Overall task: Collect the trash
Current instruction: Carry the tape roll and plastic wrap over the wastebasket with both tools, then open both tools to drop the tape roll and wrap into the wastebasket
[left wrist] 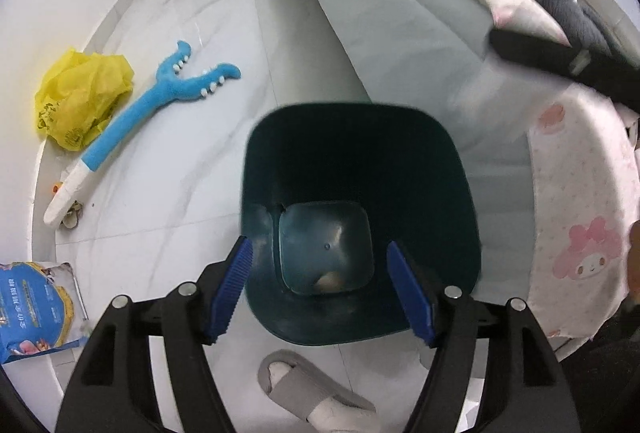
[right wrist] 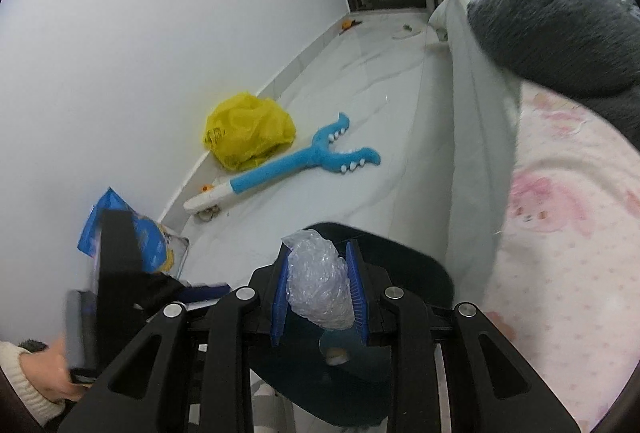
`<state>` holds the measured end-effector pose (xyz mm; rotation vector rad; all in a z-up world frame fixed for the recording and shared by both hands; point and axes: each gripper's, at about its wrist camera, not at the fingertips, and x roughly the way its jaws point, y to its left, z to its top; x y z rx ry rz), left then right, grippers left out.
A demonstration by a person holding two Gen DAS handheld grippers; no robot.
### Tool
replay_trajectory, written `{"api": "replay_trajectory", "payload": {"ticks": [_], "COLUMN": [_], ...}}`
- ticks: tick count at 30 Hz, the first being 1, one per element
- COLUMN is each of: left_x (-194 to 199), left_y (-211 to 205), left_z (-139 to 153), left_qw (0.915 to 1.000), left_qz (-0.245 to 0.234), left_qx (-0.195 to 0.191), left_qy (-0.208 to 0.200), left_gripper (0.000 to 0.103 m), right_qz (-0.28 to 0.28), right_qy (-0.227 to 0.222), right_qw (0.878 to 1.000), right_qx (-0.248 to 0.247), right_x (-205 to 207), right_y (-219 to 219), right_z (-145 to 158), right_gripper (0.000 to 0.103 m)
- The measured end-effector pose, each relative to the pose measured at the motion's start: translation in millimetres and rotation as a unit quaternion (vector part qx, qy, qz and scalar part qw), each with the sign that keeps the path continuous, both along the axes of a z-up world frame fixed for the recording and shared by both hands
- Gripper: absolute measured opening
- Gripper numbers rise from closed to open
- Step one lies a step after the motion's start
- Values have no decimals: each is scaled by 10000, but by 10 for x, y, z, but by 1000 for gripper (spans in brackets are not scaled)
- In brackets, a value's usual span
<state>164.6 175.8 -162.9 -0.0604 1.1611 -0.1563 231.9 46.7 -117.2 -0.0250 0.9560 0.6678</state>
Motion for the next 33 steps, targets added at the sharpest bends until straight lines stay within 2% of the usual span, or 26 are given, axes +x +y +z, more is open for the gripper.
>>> {"api": "replay_trajectory", "payload": {"ticks": [6, 10, 15, 21, 26, 33], "left_x": [-35, -73, -122, -185, -215, -272], "left_y": [204, 313, 388, 387, 448, 453], "left_z": [239, 411, 559, 727, 859, 1140], "left_qw": [9988, 9961, 9925, 9892, 9850, 9760], "left_qz": [196, 242, 271, 241, 279, 339], "left_qx": [-173, -217, -272, -273, -334, -400], "left_qy": [-407, -822, -1158, -1418, -1672, -2115], "left_gripper": [72, 68, 65, 61, 52, 51], "right_qz": [23, 44, 24, 51, 156, 354], "right_qy": [301, 505, 710, 886, 986, 1215], "right_qw": [9990, 9976, 9953, 9928, 9900, 9836], "right_qx": [-318, -478, -654, -809, -997, -1287], "right_x": [59, 89, 105, 101, 79, 10], "right_y": [141, 234, 327, 441, 512, 549], "right_z": [-311, -528, -770, -976, -1114, -1305], "right_gripper": [27, 27, 27, 27, 27, 30]}}
